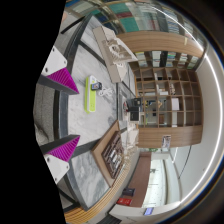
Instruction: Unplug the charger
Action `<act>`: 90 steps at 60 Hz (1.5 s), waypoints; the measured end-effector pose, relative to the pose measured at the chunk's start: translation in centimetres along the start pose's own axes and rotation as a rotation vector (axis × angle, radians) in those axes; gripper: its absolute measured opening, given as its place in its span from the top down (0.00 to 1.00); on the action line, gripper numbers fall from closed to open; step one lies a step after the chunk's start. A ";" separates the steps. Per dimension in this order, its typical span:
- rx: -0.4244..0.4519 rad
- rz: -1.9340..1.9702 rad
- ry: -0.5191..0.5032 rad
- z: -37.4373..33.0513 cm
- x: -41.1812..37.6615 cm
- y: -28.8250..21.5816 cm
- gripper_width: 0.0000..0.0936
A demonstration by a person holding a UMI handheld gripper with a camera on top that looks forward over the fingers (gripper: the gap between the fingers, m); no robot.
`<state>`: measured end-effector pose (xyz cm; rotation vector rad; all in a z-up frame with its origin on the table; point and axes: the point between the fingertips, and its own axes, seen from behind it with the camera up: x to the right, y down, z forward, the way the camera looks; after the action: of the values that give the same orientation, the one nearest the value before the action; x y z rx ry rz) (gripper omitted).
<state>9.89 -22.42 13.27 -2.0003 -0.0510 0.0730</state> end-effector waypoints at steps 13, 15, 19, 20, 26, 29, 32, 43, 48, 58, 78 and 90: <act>-0.028 -0.002 -0.038 6.5 -2.2 -1.1 0.11; -0.037 0.007 -0.055 7.8 -3.2 -1.1 0.11; -0.035 0.021 -0.096 10.9 -5.7 -1.6 0.12; -0.036 0.022 -0.102 11.9 -6.2 -1.6 0.12; -0.039 -0.010 -0.120 17.3 -9.1 -2.0 0.12; -0.051 -0.024 -0.122 20.0 -10.7 -1.7 0.13; -0.061 -0.029 -0.132 22.4 -11.7 -1.3 0.15; -0.057 -0.108 -0.105 28.4 -13.6 -0.6 0.59; -0.013 -0.150 -0.088 28.9 -13.7 -0.9 0.75; -0.014 -0.086 -0.118 28.9 -14.0 -1.0 0.88; 0.299 -0.007 -0.071 19.9 -8.1 -16.4 0.89; 0.100 0.002 0.046 21.8 1.4 -10.2 0.86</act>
<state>9.59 1.67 13.40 -1.9009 -0.0159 0.0299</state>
